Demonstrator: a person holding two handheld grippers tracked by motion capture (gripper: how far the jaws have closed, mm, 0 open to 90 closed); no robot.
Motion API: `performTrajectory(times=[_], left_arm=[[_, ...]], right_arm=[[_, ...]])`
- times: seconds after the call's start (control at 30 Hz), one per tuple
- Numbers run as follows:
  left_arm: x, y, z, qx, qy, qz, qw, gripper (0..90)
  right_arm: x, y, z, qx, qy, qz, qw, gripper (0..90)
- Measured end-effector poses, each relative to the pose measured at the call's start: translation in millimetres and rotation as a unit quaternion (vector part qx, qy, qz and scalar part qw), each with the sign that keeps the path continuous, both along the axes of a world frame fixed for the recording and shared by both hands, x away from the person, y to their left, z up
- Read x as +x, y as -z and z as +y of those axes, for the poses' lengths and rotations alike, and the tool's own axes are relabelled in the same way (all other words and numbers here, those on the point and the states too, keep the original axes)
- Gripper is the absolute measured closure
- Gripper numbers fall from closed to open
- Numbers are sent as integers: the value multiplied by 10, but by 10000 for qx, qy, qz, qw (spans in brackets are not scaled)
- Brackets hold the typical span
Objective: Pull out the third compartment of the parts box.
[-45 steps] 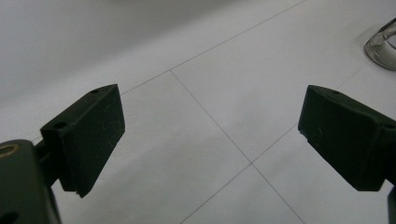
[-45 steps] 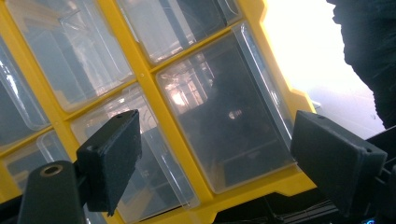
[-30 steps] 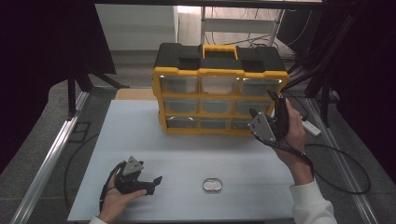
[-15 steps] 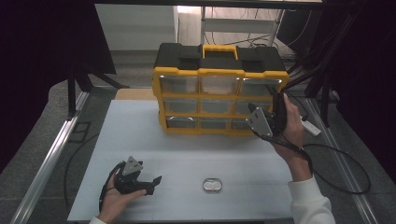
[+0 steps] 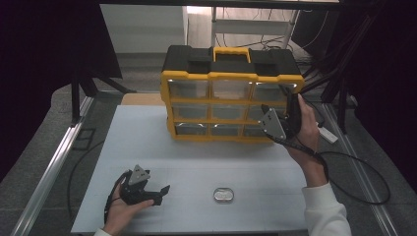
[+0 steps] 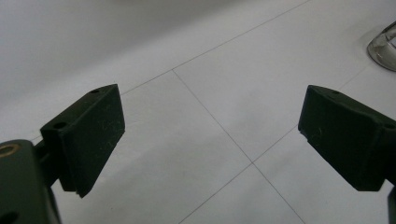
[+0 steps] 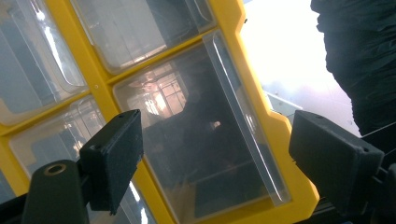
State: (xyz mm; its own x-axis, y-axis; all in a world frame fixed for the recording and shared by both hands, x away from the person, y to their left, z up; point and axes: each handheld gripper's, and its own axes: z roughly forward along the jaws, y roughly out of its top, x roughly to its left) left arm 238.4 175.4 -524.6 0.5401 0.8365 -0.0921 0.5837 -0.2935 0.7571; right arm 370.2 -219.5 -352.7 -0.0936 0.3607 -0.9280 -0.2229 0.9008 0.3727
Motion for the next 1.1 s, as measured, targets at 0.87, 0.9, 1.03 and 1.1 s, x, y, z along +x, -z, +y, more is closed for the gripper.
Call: performTrajectory(times=[0.87, 0.9, 1.03, 1.1], left_arm=[[-1, 5, 4, 14, -20, 20, 10000, 78], [0, 5, 4, 13, -19, 21, 10000, 78], [2, 8, 3, 14, -20, 27, 10000, 78], [2, 8, 3, 14, -21, 27, 10000, 78]], right_arm=[[165, 1, -16, -120, 72, -112, 9998, 267], [169, -3, -21, -95, 75, -116, 9999, 272], [186, -14, -33, -55, 79, -140, 9999, 296], [189, -15, -34, -69, 69, -168, 9998, 313]])
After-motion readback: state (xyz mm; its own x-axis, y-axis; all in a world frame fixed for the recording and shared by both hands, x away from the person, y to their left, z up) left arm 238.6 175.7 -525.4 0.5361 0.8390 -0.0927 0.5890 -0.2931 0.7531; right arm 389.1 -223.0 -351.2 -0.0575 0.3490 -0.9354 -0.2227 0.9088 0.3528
